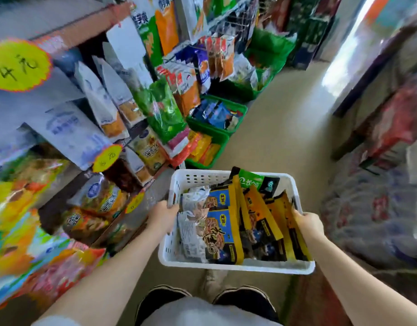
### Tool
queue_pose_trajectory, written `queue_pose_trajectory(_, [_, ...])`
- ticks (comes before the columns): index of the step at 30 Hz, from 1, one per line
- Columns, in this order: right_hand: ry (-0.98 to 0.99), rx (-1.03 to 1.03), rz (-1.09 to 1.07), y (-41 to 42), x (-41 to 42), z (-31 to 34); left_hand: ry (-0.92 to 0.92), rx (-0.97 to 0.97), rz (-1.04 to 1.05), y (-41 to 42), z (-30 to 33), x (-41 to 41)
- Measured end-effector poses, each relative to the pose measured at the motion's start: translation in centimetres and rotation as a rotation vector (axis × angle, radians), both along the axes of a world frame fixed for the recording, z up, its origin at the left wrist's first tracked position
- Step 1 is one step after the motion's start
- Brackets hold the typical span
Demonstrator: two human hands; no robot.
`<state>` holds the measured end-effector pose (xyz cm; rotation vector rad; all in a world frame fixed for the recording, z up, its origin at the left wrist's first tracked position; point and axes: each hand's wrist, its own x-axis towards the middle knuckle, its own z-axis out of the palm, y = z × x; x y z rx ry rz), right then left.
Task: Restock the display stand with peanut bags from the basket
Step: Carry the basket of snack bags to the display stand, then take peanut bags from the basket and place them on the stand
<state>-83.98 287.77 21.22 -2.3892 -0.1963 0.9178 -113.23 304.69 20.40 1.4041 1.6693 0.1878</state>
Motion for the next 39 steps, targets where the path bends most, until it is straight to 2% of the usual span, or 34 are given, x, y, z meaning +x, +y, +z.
queue_pose_trajectory(6, [-0.037, -0.054, -0.112, 6.6, 9.6, -2.0, -0.008, -0.037, -0.131, 10.6, -2.1, 12.3])
queue_pose_trajectory(12, [0.068, -0.072, -0.193, 13.0, 18.9, -11.8, 0.001, -0.111, -0.216, 20.1, -12.7, 24.4])
queue_pose_trajectory(16, [0.194, -0.014, -0.341, 17.0, 24.4, -22.6, 0.049, -0.133, -0.224, 24.5, -23.0, 31.6])
queue_pose_trajectory(20, [0.308, 0.034, -0.393, 19.7, 29.6, -36.7, 0.049, -0.146, -0.215, 27.7, -36.2, 38.1])
queue_pose_trajectory(25, [0.189, 0.04, -0.422, 23.4, 35.5, -52.0, 0.034, -0.144, -0.26, 30.4, -52.3, 43.3])
queue_pose_trajectory(29, [0.086, 0.018, -0.451, 25.7, 38.8, -60.0, 0.101, -0.092, -0.403, 31.6, -59.6, 45.8])
queue_pose_trajectory(32, [-0.025, -0.04, -0.435, 26.9, 40.2, -61.9, 0.109, 0.041, -0.497, 32.1, -61.2, 47.3])
queue_pose_trajectory(35, [-0.032, -0.03, -0.369, 27.0, 40.7, -61.0, 0.103, 0.009, -0.522, 32.6, -61.1, 47.2])
queue_pose_trajectory(37, [0.003, -0.019, -0.323, 26.8, 40.4, -59.5, 0.206, 0.01, -0.58, 32.6, -60.3, 46.9])
queue_pose_trajectory(38, [-0.094, -0.017, -0.253, 26.5, 40.4, -59.1, 0.278, 0.106, -0.641, 32.5, -59.8, 46.8])
queue_pose_trajectory(39, [-0.283, -0.029, -0.178, 26.3, 40.1, -58.4, 0.316, 0.27, -0.712, 32.2, -59.2, 46.9])
